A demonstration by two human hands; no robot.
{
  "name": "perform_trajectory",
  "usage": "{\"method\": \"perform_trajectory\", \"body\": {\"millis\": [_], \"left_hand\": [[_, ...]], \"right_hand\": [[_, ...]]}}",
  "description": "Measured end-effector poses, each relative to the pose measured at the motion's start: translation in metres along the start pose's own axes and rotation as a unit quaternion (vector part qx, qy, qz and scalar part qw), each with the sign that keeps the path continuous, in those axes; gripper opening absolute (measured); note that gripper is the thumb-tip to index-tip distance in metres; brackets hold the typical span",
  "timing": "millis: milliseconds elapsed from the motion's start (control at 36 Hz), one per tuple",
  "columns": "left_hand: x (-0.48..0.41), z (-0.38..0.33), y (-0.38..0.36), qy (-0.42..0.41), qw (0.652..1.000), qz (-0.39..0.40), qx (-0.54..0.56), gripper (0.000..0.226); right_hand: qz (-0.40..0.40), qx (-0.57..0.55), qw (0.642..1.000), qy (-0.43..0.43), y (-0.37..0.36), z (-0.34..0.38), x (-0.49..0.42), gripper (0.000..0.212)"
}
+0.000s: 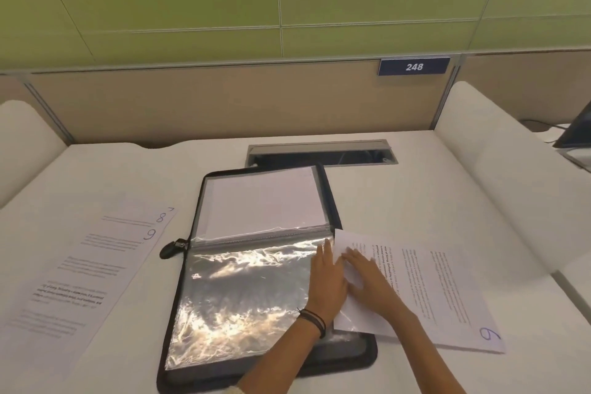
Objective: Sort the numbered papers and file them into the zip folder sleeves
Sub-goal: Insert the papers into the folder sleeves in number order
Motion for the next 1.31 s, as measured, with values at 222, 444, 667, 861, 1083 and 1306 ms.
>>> {"method": "perform_trajectory", "body": {"millis": [222,444,667,861,1083,1306], "left_hand": [[-0.009,0.007,-0.008,0.037,0.998,0.031,-0.046,0.048],[-0.013,0.009,0.003,0.049,0.998,0.011,-0.031,0.053],[-0.014,0.008,0.002,0.045,0.999,0.007,-0.007,0.053],[-0.014,0.01,0.001,0.037,0.999,0.013,0.016,0.061],[-0.016,0.012,0.002,0.033,0.999,0.009,0.023,0.065],[-0.015,0.013,0.003,0.029,0.999,0.037,0.026,0.066]], "right_hand": [[0.02,-0.047,0.999,0.019,-0.012,-0.002,-0.005,0.061],[0.022,-0.041,0.997,0.059,-0.011,-0.003,-0.006,0.058],[0.018,0.007,0.996,0.089,-0.007,-0.003,-0.021,0.041],[0.003,0.033,0.992,0.12,-0.003,-0.002,-0.049,0.039],[0.002,0.016,0.991,0.132,0.0,0.01,-0.066,0.036],[0.005,-0.022,0.993,0.119,0.003,0.002,-0.069,0.031]]}}
Point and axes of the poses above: each hand's wrist, its own x-axis away from the middle knuckle, its own y-axis out of the back of the hand, z = x × y, the point moved 3 cm from there along -x, towards the middle knuckle, and after that the axes turned 10 degrees about -z, right-handed, at the moved point
